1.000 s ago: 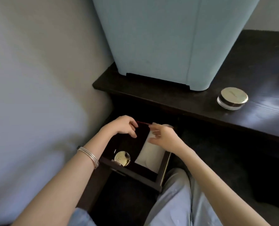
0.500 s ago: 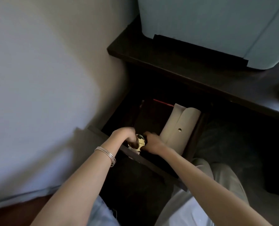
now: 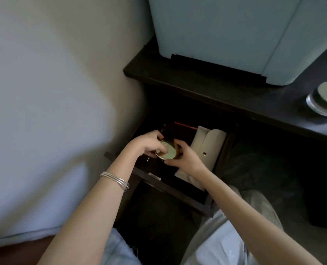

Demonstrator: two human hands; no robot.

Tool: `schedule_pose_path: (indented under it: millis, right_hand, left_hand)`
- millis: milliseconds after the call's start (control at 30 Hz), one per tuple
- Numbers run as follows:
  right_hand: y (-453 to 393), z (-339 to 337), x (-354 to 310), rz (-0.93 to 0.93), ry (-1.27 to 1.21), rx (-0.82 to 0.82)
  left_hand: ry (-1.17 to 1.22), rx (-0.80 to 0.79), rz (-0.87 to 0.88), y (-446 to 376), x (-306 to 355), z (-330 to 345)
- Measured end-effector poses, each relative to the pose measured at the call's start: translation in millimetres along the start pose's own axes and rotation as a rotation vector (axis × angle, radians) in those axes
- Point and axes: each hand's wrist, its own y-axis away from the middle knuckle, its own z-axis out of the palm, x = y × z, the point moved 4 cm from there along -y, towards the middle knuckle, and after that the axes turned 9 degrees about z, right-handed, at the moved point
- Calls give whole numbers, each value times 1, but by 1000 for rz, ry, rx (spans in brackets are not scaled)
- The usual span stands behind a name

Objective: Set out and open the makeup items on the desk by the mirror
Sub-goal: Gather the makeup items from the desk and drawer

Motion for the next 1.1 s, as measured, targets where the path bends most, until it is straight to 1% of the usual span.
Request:
schedule_pose_path:
  millis: [100,167,333,433,500,633,800,967,1100]
  right_hand:
    - [26,-53,-17,-80,-22,134]
    - [46,-90,-24,-116,-51,210]
    - [97,-175,-26,-154,-94,370]
    - [125,-219,-16,-164,-125,464]
    - [141,-244,-6,-151,-150,515]
    - [158,-284,21,-97,-159,618]
    - [162,-315,55,7,-141,632]
    - [162,-336,83,81,-159,679]
    - [153,-345,102,147,-101,703]
  left_hand:
    - [3,-64,155,29,51,2]
    - [-91,-72,274,45,86,9]
    - [-242,80,555,67,173,39]
    - [-346,91,666,72,222,68]
    - [-365,77,699,71,248,88]
    - [-331,46,730,65,282,130]
    - [-416,30,757,52,307,174]
    - [-350,66,779,41,320,206]
    - [-467,152,789,30,323,230]
